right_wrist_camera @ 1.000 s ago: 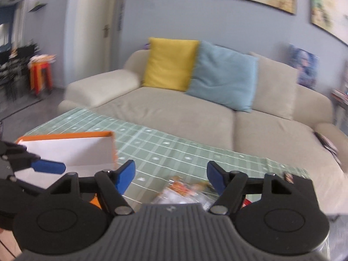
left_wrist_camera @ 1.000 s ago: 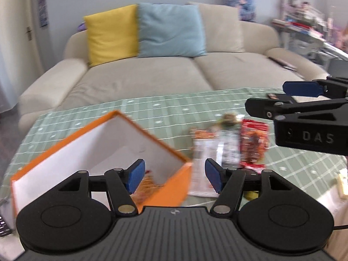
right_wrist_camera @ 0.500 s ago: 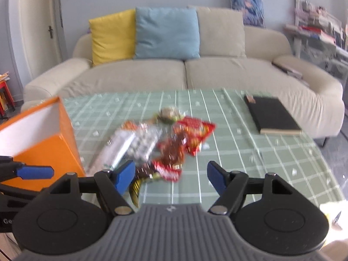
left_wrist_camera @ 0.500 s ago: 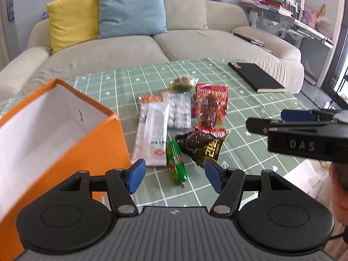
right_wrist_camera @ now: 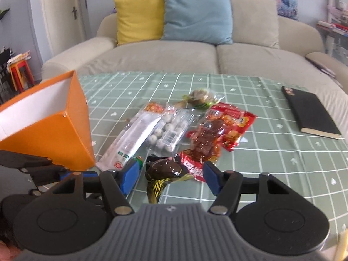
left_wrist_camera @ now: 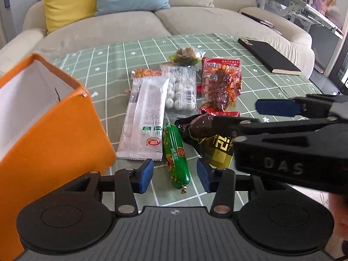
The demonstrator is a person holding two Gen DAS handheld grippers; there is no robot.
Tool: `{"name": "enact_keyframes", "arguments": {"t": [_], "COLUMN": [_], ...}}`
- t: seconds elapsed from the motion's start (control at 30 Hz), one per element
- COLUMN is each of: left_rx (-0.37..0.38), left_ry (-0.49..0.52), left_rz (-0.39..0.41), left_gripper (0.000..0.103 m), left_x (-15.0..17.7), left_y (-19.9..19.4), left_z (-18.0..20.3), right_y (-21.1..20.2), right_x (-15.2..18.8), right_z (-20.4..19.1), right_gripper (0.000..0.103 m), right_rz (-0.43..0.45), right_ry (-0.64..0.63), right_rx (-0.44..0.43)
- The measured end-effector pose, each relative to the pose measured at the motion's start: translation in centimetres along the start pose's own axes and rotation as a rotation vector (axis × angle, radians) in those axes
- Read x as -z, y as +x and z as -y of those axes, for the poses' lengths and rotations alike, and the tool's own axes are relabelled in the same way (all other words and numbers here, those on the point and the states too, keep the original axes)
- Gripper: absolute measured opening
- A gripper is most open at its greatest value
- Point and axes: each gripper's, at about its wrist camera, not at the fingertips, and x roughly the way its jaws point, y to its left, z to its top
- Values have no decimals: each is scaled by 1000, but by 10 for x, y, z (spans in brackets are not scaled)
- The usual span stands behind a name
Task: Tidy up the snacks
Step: 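Grasp the green sausage with the left tool while the right tool grasps the dark egg pack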
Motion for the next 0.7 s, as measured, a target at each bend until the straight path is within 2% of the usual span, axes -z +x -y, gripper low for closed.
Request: {"name": "enact_keyframes", "arguments": {"t": [0.37, 0.57, 0.7], "left_rx": [17, 23, 15], "left_ry": [-26, -30, -10], "left_rz": [-42, -49, -43], "left_gripper": [54, 51, 47], "left_x": [-2, -2, -2], "left_y": [21, 28, 29], "left_z": [-2, -3, 0], "right_y": [40, 54, 60], "right_x": [0, 3, 5], "right_z": [4, 6, 8], "right_gripper": [59, 59, 54], "right_rz": [-69, -96, -117], "right_ry": [-10, -8, 13], "right_rx": [-23, -26, -45]}}
